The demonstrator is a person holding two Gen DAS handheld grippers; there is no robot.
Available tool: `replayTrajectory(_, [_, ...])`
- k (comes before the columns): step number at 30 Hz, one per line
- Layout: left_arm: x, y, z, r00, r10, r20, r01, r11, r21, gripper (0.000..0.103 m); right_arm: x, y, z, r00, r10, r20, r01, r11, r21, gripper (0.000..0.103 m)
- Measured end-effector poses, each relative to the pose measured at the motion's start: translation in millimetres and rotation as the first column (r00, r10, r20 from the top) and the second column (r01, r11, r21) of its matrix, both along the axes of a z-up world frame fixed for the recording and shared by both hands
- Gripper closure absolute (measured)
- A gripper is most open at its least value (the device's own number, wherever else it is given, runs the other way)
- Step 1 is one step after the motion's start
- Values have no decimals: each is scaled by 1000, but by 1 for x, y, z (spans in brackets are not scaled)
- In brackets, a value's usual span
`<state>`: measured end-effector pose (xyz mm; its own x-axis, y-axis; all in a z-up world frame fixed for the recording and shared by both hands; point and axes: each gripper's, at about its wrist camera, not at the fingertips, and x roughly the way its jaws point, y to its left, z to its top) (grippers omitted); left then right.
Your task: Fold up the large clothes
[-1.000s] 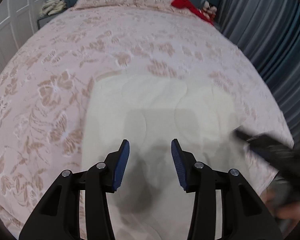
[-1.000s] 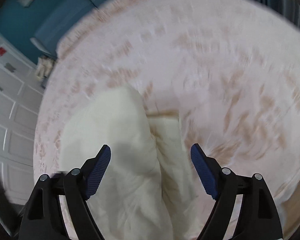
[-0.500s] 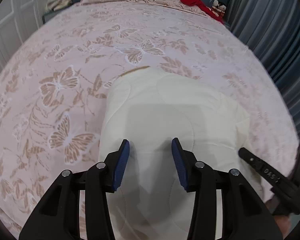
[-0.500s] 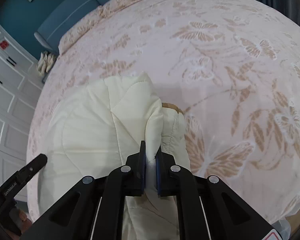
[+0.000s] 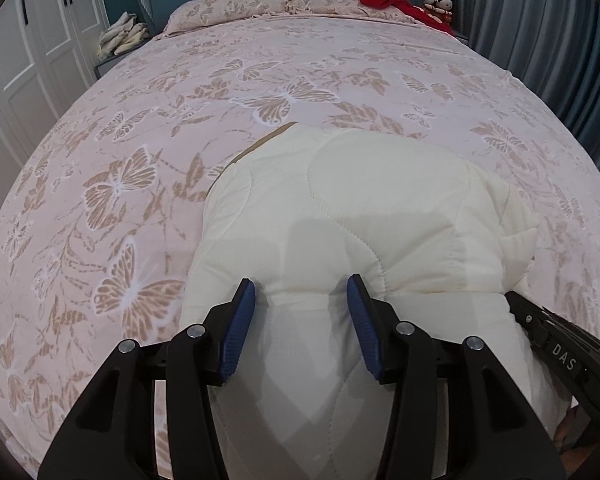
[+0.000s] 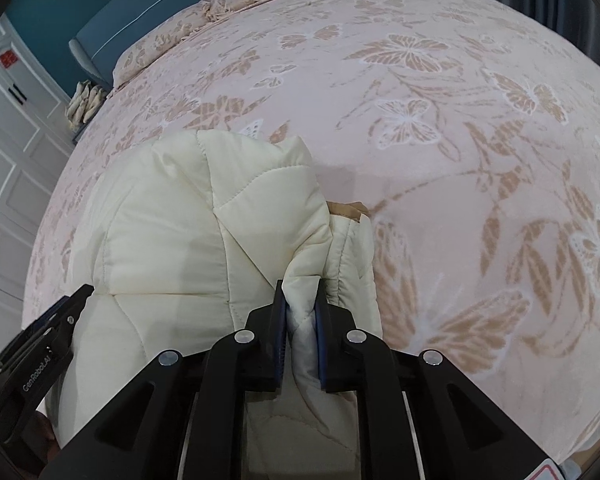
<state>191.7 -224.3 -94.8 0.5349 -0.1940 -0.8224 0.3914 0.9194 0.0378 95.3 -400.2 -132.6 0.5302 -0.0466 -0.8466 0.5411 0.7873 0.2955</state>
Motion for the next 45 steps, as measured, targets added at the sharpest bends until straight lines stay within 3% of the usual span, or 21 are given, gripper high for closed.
replayTrajectory(14, [-7,-9,-12,996,3,85,-8,998,59,57,-1,5,-6,1000,6,20,-5,1000,-28,92])
replayTrajectory(23, [-9,-5,-12,995,4,99,-8,999,38,57,-2,3,-3,999,16,34,-16,1000,-16,89])
replayTrajectory(25, [-7,2,-5,998,-13,63,12,1000,12,55,-6,-5,5,999,20,39,-22,999,47,85])
replayTrajectory(26, [-6,8,1,999,-24,36,24,1000,-6,53,-12,-11,13,999,14,45,-18,995,95,78])
replayTrajectory(27, [-6,16,8,999,-32,0,32,999,-35,42,-19,-15,18,998,10,57,-18,991,133,63])
replayTrajectory(28, [-7,28,17,998,-33,-47,29,996,-87,24,-28,-18,24,997,5,75,-18,985,174,50])
replayTrajectory(29, [-8,38,23,996,-36,-87,24,990,-140,17,-43,-21,30,996,-9,84,-9,978,209,30])
replayTrajectory(30, [-10,53,28,990,-42,-134,12,977,-215,12,-54,-22,34,996,-14,87,-5,975,224,26])
replayTrajectory(32, [-16,83,30,972,-51,-230,-26,948,-317,6,-74,-20,33,998,6,69,-24,966,259,24])
replayTrajectory(37, [-29,127,-1,916,-15,-400,-132,932,-337,5,-108,-11,12,998,-18,64,-11,903,430,21])
replayTrajectory(42, [-35,143,-26,859,-16,-512,-235,876,-422,5,-105,7,-5,998,2,65,-35,860,510,21])
replayTrajectory(45, [-35,136,-31,850,-43,-525,-232,864,-448,5,-102,15,-13,997,-6,73,-33,852,522,18])
